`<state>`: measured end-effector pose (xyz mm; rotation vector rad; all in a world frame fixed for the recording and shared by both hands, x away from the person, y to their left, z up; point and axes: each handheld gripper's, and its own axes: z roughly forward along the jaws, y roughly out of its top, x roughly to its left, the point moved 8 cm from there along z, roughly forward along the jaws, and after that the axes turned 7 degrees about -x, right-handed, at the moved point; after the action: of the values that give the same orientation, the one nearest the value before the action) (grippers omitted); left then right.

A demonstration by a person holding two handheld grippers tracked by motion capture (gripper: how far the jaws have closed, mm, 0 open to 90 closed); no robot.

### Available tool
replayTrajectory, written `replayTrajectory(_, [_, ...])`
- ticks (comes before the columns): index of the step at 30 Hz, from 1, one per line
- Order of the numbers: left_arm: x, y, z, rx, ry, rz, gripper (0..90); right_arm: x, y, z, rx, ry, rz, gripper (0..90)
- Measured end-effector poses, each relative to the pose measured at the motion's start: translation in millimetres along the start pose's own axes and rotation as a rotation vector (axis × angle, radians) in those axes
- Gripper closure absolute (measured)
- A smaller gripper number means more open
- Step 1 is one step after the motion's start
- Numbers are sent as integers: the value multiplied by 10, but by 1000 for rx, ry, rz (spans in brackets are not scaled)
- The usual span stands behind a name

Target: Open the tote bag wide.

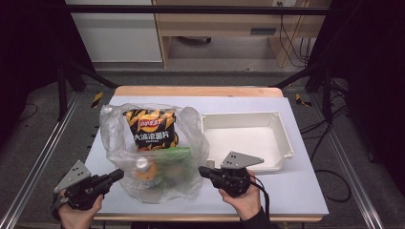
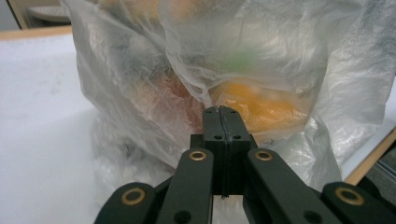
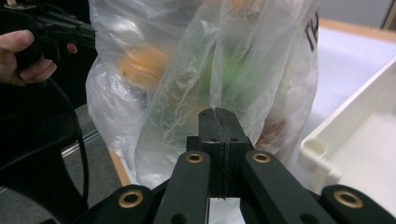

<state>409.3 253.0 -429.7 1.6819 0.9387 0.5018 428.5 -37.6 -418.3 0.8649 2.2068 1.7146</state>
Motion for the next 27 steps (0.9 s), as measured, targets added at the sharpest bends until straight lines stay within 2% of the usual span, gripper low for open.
replayTrajectory(3, [-14,-194,5,41,0,-4,900,9,-130,29,19,4,8,900])
replayTrajectory(7, [-2,-397,99,103,5,-13,900,-58,-307,82,43,-14,38,900])
replayTrajectory(11, [39,-520,205,159,38,23,900,-142,-499,147,78,-38,62,900])
replayTrajectory(14, [65,-626,267,199,33,17,900,-192,-622,207,106,-64,69,900])
replayTrajectory(15, [65,-626,267,199,33,17,900,-192,-622,207,106,-64,69,900])
replayTrajectory(16, [83,-670,296,217,46,22,900,-213,-705,253,126,-75,78,900])
replayTrajectory(20, [123,-732,329,248,62,27,900,-241,-851,330,168,-99,80,900])
replayTrajectory(21, [146,-778,349,271,64,21,900,-253,-874,345,172,-108,76,900])
replayTrajectory(22, [146,-778,349,271,64,21,900,-253,-874,345,172,-108,76,900])
replayTrajectory(23, [159,-801,364,282,68,19,900,-278,-907,360,185,-133,69,900])
replayTrajectory(27, [213,-885,430,325,75,16,900,-307,-979,419,198,-167,61,900])
